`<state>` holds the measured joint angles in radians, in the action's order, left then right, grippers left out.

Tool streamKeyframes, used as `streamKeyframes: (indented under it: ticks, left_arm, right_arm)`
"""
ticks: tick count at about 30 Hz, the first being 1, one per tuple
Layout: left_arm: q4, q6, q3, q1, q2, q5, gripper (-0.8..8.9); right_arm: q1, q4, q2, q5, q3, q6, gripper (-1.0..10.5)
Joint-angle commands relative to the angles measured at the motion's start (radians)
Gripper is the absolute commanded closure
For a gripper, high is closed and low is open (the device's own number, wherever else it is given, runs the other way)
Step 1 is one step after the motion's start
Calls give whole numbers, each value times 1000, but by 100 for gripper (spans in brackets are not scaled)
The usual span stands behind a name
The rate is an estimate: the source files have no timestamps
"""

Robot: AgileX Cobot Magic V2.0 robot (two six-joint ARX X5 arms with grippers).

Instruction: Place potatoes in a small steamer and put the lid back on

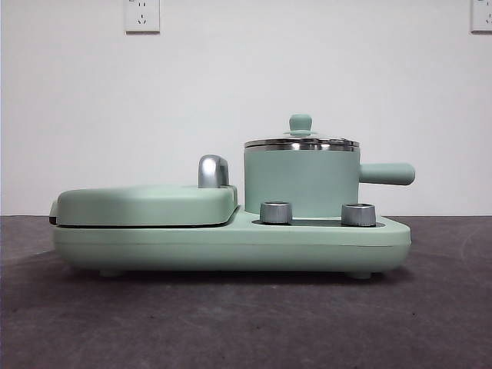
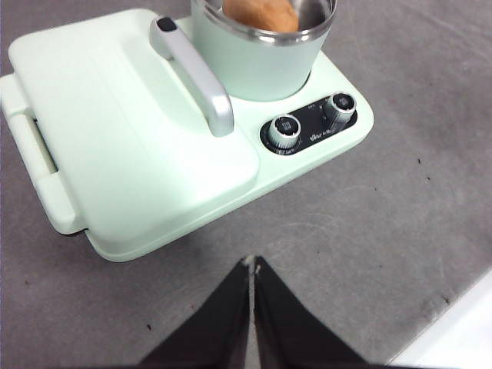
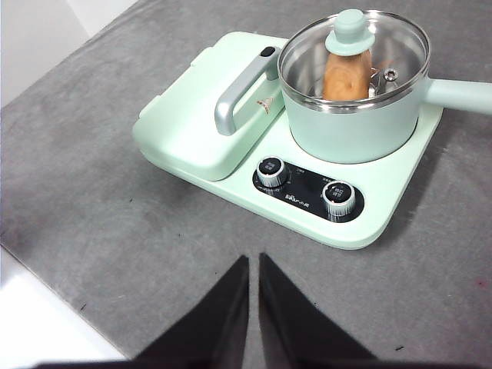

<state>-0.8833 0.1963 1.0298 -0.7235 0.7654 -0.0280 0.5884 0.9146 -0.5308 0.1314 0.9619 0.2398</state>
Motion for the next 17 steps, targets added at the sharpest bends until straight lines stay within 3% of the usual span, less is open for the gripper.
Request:
streamKeyframes:
  ticks: [1, 3, 5, 7, 12, 17]
  left_arm:
    - [15, 3, -1, 20, 0, 2, 808]
    - [58, -7, -32, 48, -17, 12, 807]
    - [157, -124, -106, 108, -63, 5, 808]
    - [268, -164, -216, 182, -134, 5, 808]
    - [526, -154, -546, 361, -365, 5, 808]
    - [579, -156, -776, 517, -557, 5, 808]
  right_arm:
    - [7, -10, -1, 0, 8, -6, 928]
    - [7, -10, -1, 0, 8, -6, 928]
    - [7, -10, -1, -1, 8, -6, 928]
    - [7, -10, -1, -1, 8, -6, 928]
    - [7, -10, -1, 0, 8, -6, 928]
    - [7, -10, -1, -1, 8, -6, 928]
